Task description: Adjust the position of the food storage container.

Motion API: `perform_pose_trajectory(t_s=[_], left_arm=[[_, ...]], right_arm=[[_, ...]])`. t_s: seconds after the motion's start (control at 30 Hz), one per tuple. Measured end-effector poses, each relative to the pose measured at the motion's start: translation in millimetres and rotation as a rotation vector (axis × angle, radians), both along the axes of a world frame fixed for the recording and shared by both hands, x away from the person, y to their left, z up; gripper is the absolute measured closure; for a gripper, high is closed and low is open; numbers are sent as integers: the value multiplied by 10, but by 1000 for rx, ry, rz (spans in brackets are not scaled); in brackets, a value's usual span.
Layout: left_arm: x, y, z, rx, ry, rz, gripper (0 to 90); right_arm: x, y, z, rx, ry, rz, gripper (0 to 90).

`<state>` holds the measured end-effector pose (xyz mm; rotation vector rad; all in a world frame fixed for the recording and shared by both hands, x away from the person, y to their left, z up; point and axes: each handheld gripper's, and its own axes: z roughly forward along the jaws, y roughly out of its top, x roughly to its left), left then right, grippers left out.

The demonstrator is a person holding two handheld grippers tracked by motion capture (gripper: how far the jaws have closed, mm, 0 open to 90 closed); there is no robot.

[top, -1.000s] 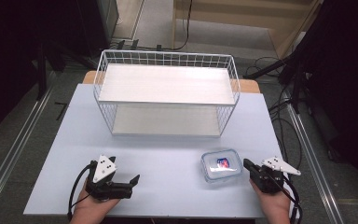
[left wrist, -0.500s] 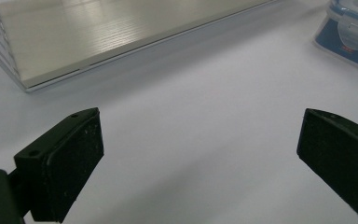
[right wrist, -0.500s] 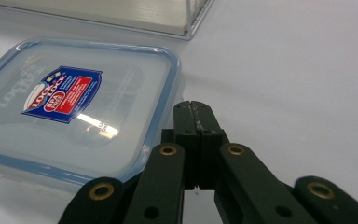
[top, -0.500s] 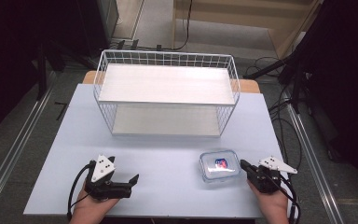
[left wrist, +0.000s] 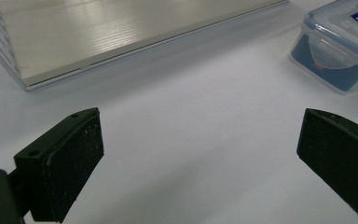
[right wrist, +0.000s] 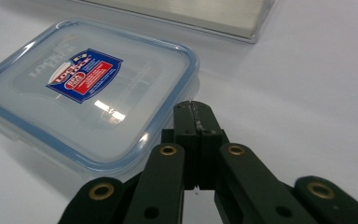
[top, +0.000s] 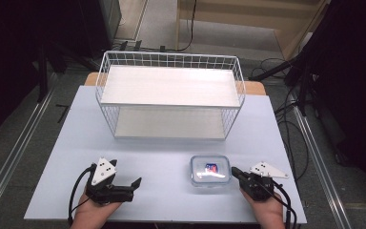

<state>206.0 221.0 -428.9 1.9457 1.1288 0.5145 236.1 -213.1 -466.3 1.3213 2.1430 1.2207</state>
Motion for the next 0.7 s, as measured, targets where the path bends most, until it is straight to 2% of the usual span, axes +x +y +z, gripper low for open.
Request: perform_pose_trajectory(t_s=[0.57, 0.7], left_arm=[[8, -3, -9, -31, 20, -4, 6], [-2, -7, -18, -46, 20, -13, 41]], right_arm=[[-36, 311, 19, 4, 4, 82, 900], [-48, 412, 22, 3, 0, 102, 900]])
